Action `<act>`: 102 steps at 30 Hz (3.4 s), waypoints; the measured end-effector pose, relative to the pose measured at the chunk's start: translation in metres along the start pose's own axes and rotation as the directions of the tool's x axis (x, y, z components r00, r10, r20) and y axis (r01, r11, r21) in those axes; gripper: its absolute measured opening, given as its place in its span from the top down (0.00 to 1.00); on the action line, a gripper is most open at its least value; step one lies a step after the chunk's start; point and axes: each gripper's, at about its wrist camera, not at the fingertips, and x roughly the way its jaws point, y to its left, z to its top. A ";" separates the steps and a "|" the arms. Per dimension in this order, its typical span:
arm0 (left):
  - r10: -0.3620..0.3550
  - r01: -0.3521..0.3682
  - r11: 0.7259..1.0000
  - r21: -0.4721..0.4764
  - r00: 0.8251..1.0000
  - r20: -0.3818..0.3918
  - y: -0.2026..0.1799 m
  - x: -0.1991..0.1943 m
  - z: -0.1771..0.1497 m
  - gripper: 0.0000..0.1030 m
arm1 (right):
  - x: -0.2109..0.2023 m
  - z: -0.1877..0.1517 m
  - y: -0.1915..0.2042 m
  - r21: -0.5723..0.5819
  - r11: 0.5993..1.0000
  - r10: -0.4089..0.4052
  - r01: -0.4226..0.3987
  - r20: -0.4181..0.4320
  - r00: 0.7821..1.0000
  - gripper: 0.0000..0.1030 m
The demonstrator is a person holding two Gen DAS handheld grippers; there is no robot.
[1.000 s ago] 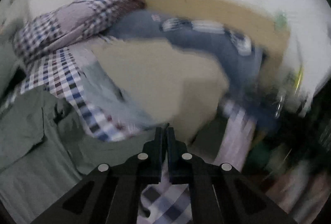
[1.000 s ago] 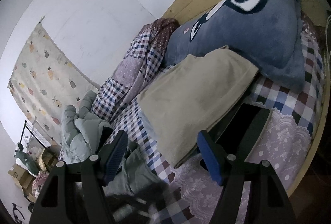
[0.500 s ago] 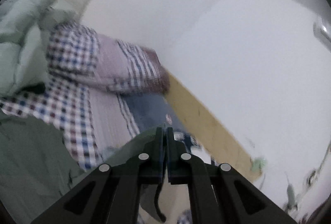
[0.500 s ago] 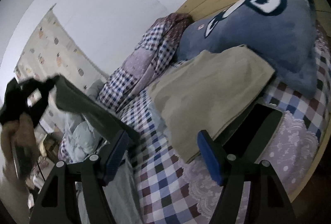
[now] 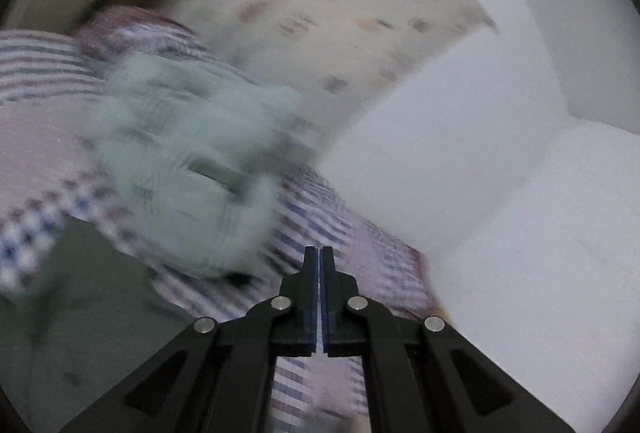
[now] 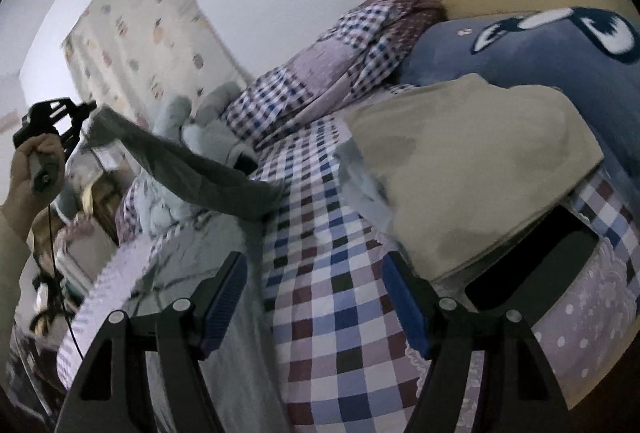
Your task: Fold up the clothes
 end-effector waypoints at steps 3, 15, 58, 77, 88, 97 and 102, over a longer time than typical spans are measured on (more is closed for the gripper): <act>0.140 -0.137 0.989 0.058 0.989 -0.044 0.054 0.004 0.004 1.00 | 0.005 -0.003 0.010 -0.053 0.999 -0.006 0.005 -0.014 1.000 0.28; 0.107 0.001 0.964 0.265 0.915 -0.389 0.102 0.023 -0.095 0.24 | 0.034 -0.018 0.040 -0.165 0.986 -0.023 0.008 -0.091 0.996 0.28; 0.084 -0.027 0.993 0.119 0.858 -0.506 0.150 -0.011 -0.230 0.94 | 0.088 -0.033 0.078 -0.271 0.963 -0.057 0.003 -0.191 0.980 0.28; 0.175 -0.080 0.972 0.222 0.875 -0.451 0.146 -0.006 -0.254 0.94 | 0.296 0.090 0.164 -0.197 0.971 0.015 -0.137 -0.520 0.854 0.55; 0.191 -0.104 0.971 0.214 0.877 -0.441 0.146 -0.004 -0.256 0.94 | 0.350 0.071 0.172 -0.334 0.939 -0.285 0.078 -0.632 0.721 0.57; 0.216 -0.133 0.967 0.219 0.884 -0.414 0.144 -0.002 -0.245 0.94 | 0.363 0.094 0.183 -0.339 0.937 -0.279 0.083 -0.586 0.761 0.97; 0.239 -0.146 0.941 0.305 0.926 -0.292 0.131 -0.008 -0.225 0.94 | 0.348 0.128 0.213 -0.349 0.937 -0.203 0.021 -0.493 0.846 0.97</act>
